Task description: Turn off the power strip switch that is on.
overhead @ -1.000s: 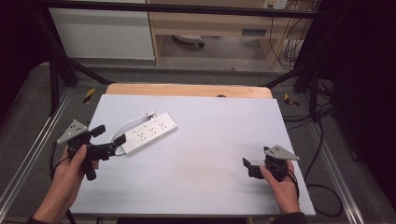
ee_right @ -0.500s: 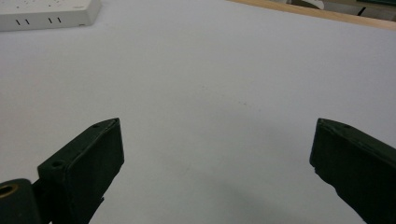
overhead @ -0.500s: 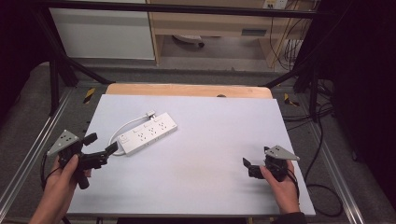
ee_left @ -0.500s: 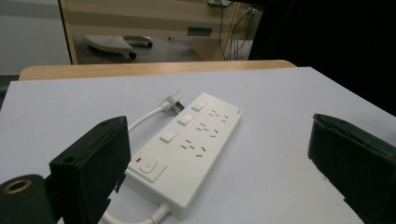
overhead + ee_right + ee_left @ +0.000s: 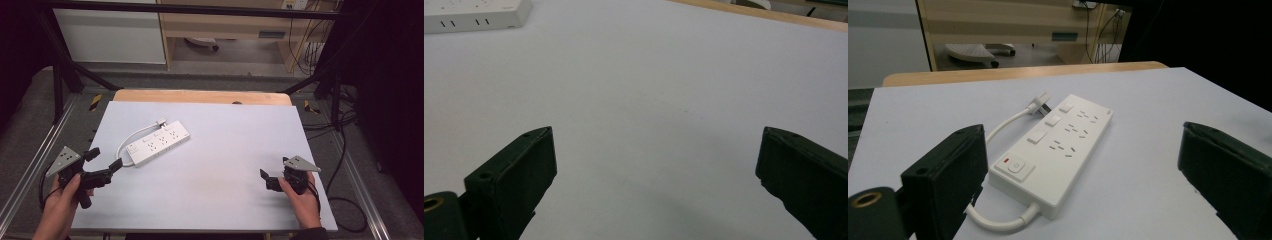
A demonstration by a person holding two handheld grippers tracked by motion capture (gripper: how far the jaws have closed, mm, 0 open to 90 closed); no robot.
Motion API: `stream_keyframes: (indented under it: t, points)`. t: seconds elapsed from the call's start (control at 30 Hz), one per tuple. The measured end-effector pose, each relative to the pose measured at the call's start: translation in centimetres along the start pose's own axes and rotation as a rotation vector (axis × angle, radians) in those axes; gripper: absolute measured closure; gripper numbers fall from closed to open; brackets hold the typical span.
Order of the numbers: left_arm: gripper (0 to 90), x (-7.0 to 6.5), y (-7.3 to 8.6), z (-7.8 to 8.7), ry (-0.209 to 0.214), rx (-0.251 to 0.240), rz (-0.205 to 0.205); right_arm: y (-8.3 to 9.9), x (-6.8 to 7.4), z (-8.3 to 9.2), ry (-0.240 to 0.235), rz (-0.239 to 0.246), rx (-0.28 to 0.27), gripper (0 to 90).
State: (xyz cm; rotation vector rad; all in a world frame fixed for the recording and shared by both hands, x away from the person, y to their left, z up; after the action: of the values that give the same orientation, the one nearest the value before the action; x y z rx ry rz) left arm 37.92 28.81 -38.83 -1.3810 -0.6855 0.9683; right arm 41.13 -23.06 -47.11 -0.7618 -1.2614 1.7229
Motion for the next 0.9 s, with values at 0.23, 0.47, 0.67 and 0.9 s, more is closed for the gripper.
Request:
stream_keyframes:
  t: [0.23, 0.47, 0.67, 0.9]
  points:
    - [5.6, -0.1, 1.0, 0.1, 0.008, 0.008, -0.009, 0.0, 0.0, 0.0, 0.0, 0.002, -0.001, 3.4]
    - [5.5, -0.5, 2.2, -0.1, 0.021, 0.029, -0.025, 0.0, 0.0, 0.0, -0.001, 0.0, 0.0, 3.4]
    - [5.5, -0.8, 3.2, -0.3, 0.031, 0.049, -0.029, 0.0, 0.0, 0.0, -0.001, 0.003, 0.0, 3.4]
    - [5.6, -1.2, 4.4, -0.6, 0.042, 0.079, -0.04, 0.0, 0.0, 0.0, -0.001, 0.003, 0.0, 3.4]
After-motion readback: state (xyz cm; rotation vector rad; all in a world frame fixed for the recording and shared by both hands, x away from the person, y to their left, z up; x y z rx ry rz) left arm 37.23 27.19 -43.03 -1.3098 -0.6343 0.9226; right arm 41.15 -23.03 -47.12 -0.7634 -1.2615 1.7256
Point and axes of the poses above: each handheld gripper's, and its own axes: z roughly backward along the jaws, y roughly out of its underside, x roughly to its left, the point moved 7 cm from there along -z, roughly forward along the jaws, and after that the axes turned 11 degrees about -x, right-handed, at the moved point
